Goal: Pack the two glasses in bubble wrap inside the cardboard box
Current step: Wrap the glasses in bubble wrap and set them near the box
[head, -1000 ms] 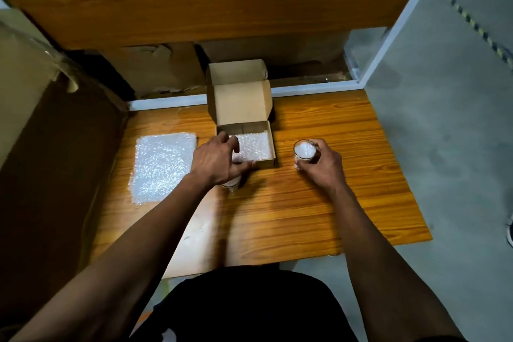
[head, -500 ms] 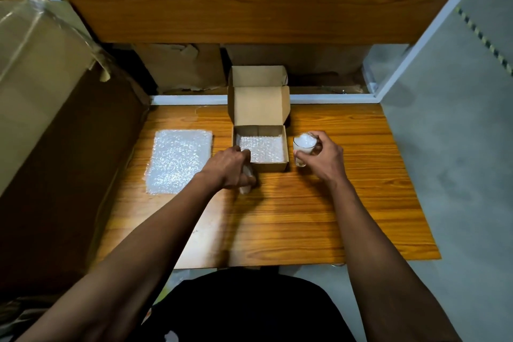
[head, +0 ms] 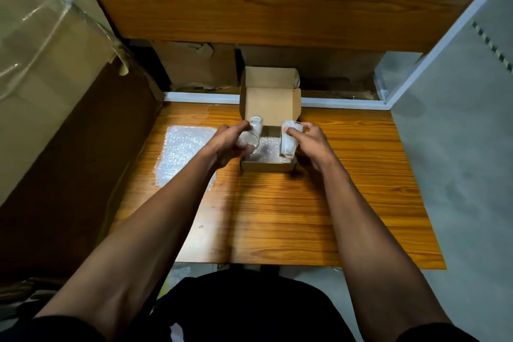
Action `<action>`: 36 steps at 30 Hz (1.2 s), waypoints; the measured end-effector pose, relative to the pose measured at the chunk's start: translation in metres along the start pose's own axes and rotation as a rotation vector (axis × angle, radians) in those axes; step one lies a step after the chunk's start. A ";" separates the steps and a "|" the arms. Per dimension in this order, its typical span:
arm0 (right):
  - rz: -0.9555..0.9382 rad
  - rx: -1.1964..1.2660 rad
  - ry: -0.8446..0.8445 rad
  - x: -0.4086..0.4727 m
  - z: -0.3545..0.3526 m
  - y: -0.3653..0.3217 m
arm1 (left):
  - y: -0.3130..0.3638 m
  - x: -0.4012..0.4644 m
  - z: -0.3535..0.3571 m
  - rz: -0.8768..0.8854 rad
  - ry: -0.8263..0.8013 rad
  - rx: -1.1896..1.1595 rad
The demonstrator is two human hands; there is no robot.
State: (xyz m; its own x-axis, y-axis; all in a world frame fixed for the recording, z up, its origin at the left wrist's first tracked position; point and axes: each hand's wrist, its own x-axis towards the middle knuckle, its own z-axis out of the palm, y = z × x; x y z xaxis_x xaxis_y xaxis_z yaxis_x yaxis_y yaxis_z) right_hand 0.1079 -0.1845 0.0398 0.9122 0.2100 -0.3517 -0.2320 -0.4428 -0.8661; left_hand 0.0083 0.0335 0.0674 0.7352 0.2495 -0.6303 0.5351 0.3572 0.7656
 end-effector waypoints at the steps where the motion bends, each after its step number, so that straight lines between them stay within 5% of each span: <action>1: 0.017 0.022 -0.005 0.000 0.003 -0.001 | -0.004 0.000 0.000 -0.019 -0.006 -0.017; 6: 0.033 -0.061 -0.030 0.004 0.016 0.003 | -0.017 -0.004 0.007 -0.032 -0.047 0.050; 17: 0.044 -0.343 0.045 0.015 0.038 -0.009 | -0.011 0.022 0.024 0.057 0.170 0.349; 27: -0.005 -0.674 0.016 0.025 0.054 -0.012 | -0.012 0.032 0.049 0.218 0.339 0.956; 36: -0.064 -0.861 0.015 0.024 0.059 -0.020 | -0.023 0.041 0.060 0.273 0.392 1.251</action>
State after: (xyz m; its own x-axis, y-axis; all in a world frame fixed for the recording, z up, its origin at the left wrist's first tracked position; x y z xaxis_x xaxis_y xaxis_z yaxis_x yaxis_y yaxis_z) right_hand 0.1145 -0.1190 0.0271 0.9206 0.2481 -0.3015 0.1510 -0.9383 -0.3112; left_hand 0.0510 -0.0183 0.0316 0.8245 0.4956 -0.2730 0.5647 -0.7512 0.3418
